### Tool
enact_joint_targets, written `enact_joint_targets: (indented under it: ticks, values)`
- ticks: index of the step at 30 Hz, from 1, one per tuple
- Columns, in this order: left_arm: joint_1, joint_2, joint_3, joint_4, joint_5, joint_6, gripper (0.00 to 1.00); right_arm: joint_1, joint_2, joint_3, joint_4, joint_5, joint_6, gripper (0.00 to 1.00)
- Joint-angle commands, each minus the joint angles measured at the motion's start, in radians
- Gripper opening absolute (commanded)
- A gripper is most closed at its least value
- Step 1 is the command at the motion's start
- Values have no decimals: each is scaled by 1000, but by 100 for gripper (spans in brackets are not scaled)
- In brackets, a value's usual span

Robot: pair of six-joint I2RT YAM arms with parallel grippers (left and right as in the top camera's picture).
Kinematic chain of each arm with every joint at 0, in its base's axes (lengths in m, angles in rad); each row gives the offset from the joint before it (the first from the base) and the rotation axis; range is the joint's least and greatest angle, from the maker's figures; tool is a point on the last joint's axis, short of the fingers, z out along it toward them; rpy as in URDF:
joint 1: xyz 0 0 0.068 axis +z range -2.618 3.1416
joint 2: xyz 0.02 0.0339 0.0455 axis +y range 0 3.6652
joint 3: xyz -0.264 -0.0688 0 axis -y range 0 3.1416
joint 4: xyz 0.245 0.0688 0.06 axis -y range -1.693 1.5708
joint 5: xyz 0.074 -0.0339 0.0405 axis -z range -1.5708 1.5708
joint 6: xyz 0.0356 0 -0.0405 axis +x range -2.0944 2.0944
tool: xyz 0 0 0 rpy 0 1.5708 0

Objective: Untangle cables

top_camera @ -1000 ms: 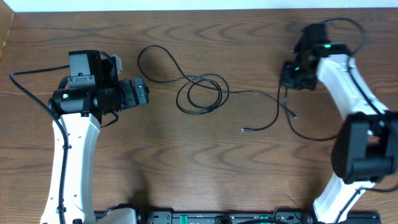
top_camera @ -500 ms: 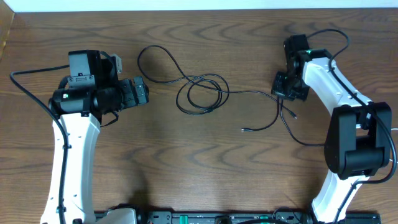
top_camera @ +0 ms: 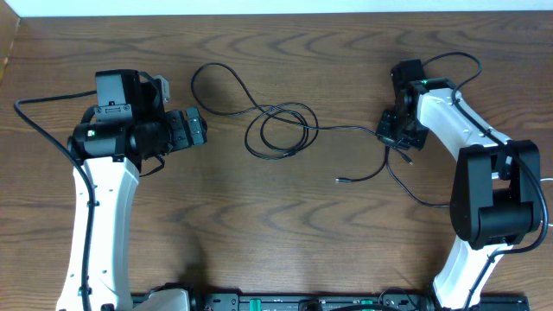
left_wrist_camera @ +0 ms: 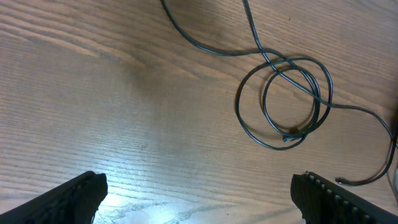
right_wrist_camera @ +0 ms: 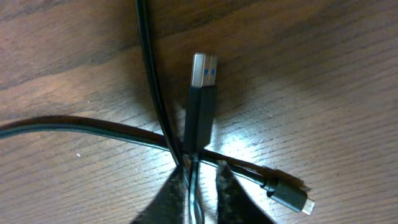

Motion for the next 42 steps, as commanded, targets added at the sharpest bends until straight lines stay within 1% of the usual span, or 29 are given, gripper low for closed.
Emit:
enact_joint_targets:
  ticks: [1, 3, 8, 16, 22, 26, 29, 30, 32, 35, 39, 42]
  values:
    - [3, -15, -4, -4, 12, 3, 100, 8, 9, -10, 2, 16, 3, 25]
    - [3, -15, -4, -4, 12, 3, 100, 10, 9, -14, 3, 16, 4, 27]
    - [3, -15, -4, -4, 12, 3, 100, 19, 9, -39, 13, 8, 5, 28]
    - [3, -15, -4, -5, 12, 2, 100, 40, 9, -94, 56, -7, 50, 28]
    - [3, -15, -4, -7, 12, 3, 100, 53, 9, -143, 109, -105, 49, 26]
    - [3, -15, -4, -8, 12, 3, 100, 69, 9, -164, 129, -165, 48, 20]
    - [3, -15, -4, -9, 12, 2, 100, 80, 9, -166, 143, -173, 48, 7]
    - [3, -15, -4, -11, 12, 3, 100, 82, 9, -166, 149, -184, 48, 1]
    - [3, -15, -4, -15, 12, 3, 100, 85, 9, -166, 174, -229, 22, 1]
    - [3, -15, -4, -19, 12, 3, 100, 87, 9, -165, 245, -341, -77, 1]
    - [3, -15, -4, -20, 12, 2, 100, 85, 8, -164, 365, -604, -260, 1]
    - [3, -15, -4, -23, 12, 3, 100, 85, 5, -162, 439, -723, -289, 1]
